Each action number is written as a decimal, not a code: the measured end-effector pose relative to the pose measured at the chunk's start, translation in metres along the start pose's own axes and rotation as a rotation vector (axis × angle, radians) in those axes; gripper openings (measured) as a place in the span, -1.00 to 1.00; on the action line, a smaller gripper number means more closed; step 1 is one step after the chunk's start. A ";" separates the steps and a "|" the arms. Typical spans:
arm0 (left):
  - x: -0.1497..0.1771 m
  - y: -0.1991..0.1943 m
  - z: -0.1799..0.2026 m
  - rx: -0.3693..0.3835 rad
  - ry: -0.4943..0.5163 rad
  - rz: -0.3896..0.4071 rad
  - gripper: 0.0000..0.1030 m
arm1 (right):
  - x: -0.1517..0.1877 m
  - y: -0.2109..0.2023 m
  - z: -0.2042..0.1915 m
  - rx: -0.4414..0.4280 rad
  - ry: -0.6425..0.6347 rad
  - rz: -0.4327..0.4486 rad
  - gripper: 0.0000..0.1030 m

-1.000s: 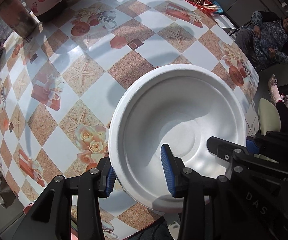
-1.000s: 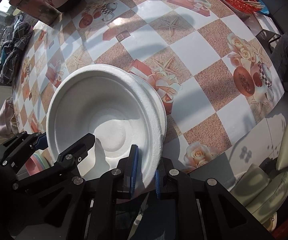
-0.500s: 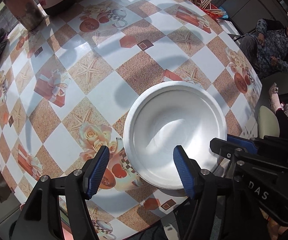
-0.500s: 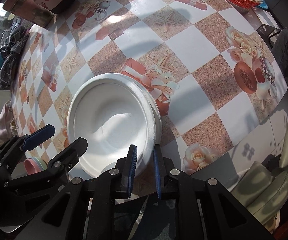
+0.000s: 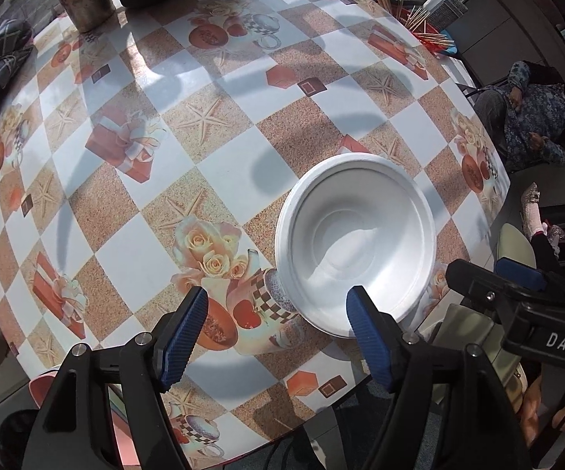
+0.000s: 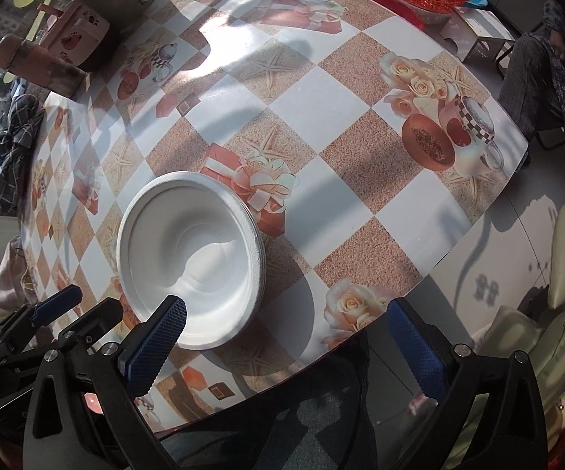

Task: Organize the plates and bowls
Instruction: 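Move both grippers back to the rim of the bowl stack, then close the left gripper on the stack rim while the right gripper clamps it, then lift the bowl stack with both grippers and carry it over the pink plate, then lower the bowl stack onto the pink plate and open both grippers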

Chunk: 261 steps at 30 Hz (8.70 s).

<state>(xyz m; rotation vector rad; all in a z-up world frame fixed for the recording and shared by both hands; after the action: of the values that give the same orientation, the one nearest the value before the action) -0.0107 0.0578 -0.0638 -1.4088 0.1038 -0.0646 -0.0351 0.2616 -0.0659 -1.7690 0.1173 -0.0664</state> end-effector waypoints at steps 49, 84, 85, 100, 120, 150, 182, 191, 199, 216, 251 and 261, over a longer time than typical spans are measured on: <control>0.006 -0.001 -0.002 -0.062 -0.143 0.005 0.53 | -0.009 0.004 -0.005 0.071 -0.175 -0.088 1.00; -0.010 0.048 0.015 -0.151 -0.156 -0.074 0.53 | -0.023 0.039 0.010 0.074 -0.192 -0.154 1.00; -0.010 0.051 0.016 -0.155 -0.159 -0.075 0.53 | -0.026 0.042 0.009 0.078 -0.198 -0.155 1.00; -0.013 0.086 0.012 -0.168 -0.256 -0.063 0.79 | -0.059 0.084 -0.021 0.126 -0.361 -0.217 1.00; -0.009 0.088 0.004 -0.176 -0.261 -0.057 0.93 | -0.066 0.089 -0.029 0.123 -0.367 -0.218 1.00; -0.020 0.093 0.002 -0.071 -0.262 -0.092 0.37 | -0.080 0.083 -0.055 0.106 -0.377 -0.196 0.33; 0.080 0.057 -0.150 -0.075 -0.389 -0.094 -0.32 | -0.029 0.130 -0.220 -0.002 -0.628 -0.321 -0.40; 0.086 0.054 -0.135 -0.072 -0.380 -0.087 -0.33 | -0.003 0.124 -0.225 -0.001 -0.618 -0.330 -0.40; 0.087 0.052 -0.121 -0.065 -0.344 -0.103 -0.34 | 0.005 0.128 -0.197 -0.018 -0.534 -0.386 -0.40; 0.094 -0.024 -0.162 -0.044 -0.465 0.064 -0.32 | -0.006 0.096 -0.249 -0.043 -0.649 -0.323 -0.40; 0.182 -0.044 -0.285 -0.170 -0.737 0.115 0.13 | 0.048 0.099 -0.375 -0.026 -0.948 -0.279 0.46; 0.171 -0.103 -0.266 -0.209 -0.591 0.239 0.56 | 0.029 0.024 -0.374 -0.029 -1.070 -0.100 0.98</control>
<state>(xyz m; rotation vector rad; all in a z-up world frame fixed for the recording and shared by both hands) 0.1312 -0.2381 -0.0101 -1.5609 -0.2175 0.5723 -0.0480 -0.1105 -0.0150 -1.6282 -0.7417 0.8008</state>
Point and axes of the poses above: each gripper's, at about its wrist camera, not at the fingertips, and y roughly the way its jaws point, z to its right, x to its underside, the point moved 5 cm from there along y, roughly the way its jaws point, and after that the axes turned 7 degrees about -y, right-handed, at the moved point
